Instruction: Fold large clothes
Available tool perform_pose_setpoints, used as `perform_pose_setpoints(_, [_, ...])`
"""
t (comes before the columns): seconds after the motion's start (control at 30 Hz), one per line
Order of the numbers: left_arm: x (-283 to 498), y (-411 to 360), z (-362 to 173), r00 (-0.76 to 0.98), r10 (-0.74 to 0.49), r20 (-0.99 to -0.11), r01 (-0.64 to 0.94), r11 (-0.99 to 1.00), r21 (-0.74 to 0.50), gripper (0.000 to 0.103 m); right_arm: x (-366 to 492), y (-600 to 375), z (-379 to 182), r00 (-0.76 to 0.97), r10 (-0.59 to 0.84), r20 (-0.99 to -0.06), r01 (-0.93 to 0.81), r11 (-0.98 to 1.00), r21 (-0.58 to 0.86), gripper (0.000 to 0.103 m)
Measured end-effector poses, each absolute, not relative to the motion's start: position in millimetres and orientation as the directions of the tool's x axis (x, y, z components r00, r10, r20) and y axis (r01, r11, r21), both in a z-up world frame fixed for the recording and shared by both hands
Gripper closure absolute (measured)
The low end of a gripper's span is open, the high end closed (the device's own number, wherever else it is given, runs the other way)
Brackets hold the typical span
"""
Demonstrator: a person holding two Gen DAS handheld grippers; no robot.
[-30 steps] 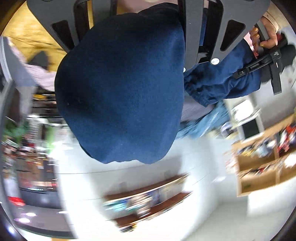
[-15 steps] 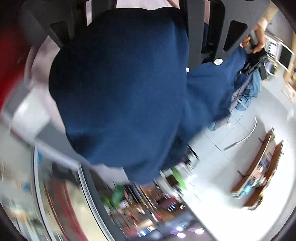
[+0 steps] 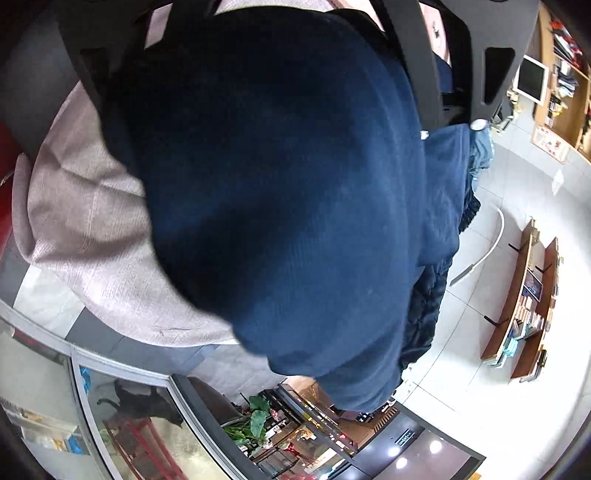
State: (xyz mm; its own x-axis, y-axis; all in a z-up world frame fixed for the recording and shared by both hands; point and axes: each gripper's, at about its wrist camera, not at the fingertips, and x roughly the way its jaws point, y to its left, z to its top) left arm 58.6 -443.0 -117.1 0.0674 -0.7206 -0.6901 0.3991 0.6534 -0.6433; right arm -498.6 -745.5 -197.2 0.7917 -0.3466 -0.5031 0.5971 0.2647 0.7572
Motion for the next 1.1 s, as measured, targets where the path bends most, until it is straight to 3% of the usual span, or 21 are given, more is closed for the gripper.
perform_pose_setpoints(0.17, [75.7, -390.2, -123.4, 0.070, -0.763, -0.642, 0.270, 0.634, -0.725, 0.005, -506.2, -745.1, -204.2, 0.828, -0.283, -0.483, 0.547, 0.227, 0.806, 0.018])
perform_pose_setpoints(0.33, [65.9, -363.9, -107.0, 0.235, -0.620, -0.749, 0.304, 0.778, -0.549, 0.006, -535.5, -739.0, -204.9, 0.853, -0.284, -0.438, 0.493, 0.164, 0.854, 0.017])
perform_pose_setpoints(0.47, [37.8, -359.5, -99.3, 0.262, -0.574, -0.776, 0.361, 0.804, -0.474, 0.006, -553.2, -732.3, -193.8, 0.832, -0.298, -0.469, 0.525, 0.149, 0.838, 0.017])
perform_pose_setpoints(0.7, [-86.0, -398.0, -69.6, 0.446, -0.432, -0.784, 0.618, 0.782, -0.079, 0.006, -559.5, -697.9, -151.1, 0.562, -0.424, -0.710, 0.825, 0.221, 0.520, 0.011])
perform_pose_setpoints(0.83, [-142.8, -418.6, -62.1, 0.447, -0.441, -0.778, 0.671, 0.741, -0.035, 0.006, -539.6, -668.9, -113.3, 0.409, -0.539, -0.736, 0.910, 0.305, 0.282, 0.011])
perform_pose_setpoints(0.97, [-189.1, -434.0, -59.3, 0.434, -0.428, -0.793, 0.730, 0.683, 0.031, 0.006, -512.1, -626.5, -77.4, 0.377, -0.622, -0.686, 0.898, 0.425, 0.108, 0.006])
perform_pose_setpoints(1.1, [-213.7, -439.6, -54.7, 0.416, -0.444, -0.794, 0.758, 0.651, 0.032, 0.006, -474.7, -593.9, -71.8, 0.438, -0.545, -0.715, 0.812, 0.581, 0.054, 0.006])
